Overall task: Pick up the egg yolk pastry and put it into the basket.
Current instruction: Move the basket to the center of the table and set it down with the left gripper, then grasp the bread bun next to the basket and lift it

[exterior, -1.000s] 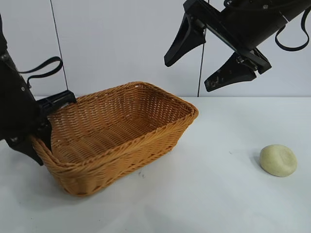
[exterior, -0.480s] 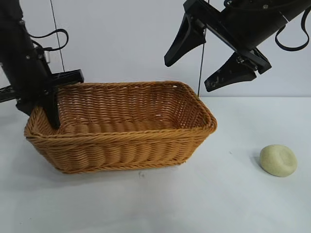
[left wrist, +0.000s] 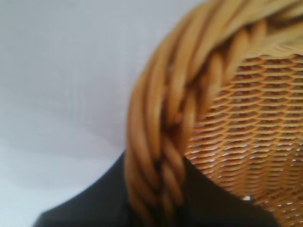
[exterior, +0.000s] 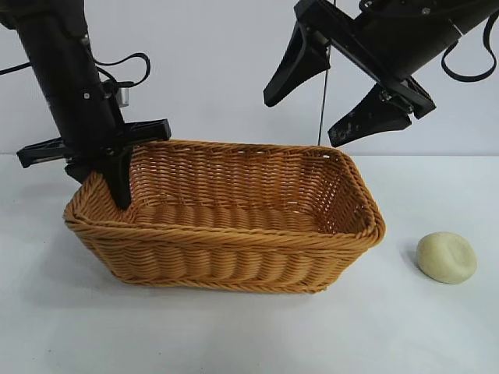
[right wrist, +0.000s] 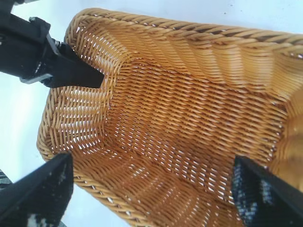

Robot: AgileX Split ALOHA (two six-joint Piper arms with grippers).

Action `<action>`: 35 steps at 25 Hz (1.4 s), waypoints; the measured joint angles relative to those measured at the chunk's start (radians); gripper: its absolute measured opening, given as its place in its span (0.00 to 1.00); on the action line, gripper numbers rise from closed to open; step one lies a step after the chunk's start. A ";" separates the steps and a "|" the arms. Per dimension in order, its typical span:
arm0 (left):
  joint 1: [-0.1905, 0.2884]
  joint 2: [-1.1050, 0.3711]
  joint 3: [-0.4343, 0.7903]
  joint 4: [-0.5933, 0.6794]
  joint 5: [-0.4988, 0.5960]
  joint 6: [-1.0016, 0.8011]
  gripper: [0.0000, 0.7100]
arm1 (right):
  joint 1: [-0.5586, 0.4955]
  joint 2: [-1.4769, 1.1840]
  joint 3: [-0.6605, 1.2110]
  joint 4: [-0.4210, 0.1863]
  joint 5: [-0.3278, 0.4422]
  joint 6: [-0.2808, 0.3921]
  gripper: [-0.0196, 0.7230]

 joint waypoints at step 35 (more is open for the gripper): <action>0.021 -0.022 -0.147 0.123 0.092 0.003 0.98 | 0.000 0.001 0.000 -0.004 -0.001 0.000 0.86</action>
